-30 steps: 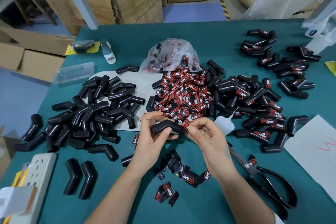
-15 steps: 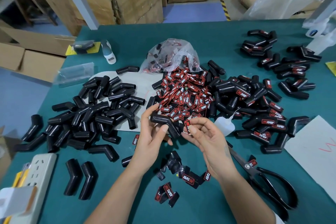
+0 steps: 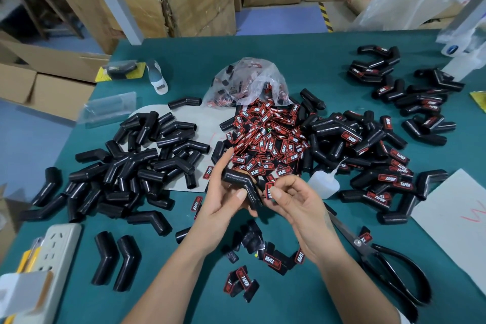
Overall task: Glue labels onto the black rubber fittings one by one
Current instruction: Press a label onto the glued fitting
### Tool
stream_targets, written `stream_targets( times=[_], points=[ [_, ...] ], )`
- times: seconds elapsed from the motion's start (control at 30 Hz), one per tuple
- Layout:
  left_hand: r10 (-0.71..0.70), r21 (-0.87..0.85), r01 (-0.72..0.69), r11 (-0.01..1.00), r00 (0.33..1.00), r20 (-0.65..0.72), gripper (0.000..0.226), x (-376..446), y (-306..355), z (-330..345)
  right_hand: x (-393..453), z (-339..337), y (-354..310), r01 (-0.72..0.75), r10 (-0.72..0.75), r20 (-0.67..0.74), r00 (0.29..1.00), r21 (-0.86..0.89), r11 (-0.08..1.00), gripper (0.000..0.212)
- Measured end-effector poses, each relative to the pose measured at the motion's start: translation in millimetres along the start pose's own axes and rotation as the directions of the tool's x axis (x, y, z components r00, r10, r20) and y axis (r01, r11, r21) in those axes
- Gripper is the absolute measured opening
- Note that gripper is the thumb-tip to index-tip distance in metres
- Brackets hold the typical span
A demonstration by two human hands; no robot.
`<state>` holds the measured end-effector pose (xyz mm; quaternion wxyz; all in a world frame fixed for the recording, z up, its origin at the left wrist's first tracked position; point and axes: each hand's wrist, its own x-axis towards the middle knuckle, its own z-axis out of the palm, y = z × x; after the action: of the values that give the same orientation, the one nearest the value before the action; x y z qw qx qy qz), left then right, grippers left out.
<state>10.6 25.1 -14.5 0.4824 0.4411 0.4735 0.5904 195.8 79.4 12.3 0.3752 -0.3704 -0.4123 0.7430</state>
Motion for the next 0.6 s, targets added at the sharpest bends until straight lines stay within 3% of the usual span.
stream_targets(
  times=[0.13, 0.3, 0.6],
  points=[
    [0.016, -0.006, -0.016, 1.000, 0.999, 0.028, 0.077, -0.1, -2.2, -1.9, 0.2, -1.4, -1.4, -0.017, 0.017, 0.017, 1.000, -0.001, 1.000, 0.020],
    [0.042, 0.039, -0.045, 0.998, 0.997, 0.063, 0.079, -2.3, -1.6, -3.6, -0.8, -2.6, -3.1, -0.030, 0.031, 0.044, 0.999, -0.040, 0.999, 0.040],
    [0.031, 0.231, -0.042, 0.972, 0.998, 0.054, 0.075, -8.6, 3.7, -5.2, -3.3, -1.7, -5.1, -0.028, 0.034, 0.060, 0.998, -0.099, 0.995, 0.038]
  ],
)
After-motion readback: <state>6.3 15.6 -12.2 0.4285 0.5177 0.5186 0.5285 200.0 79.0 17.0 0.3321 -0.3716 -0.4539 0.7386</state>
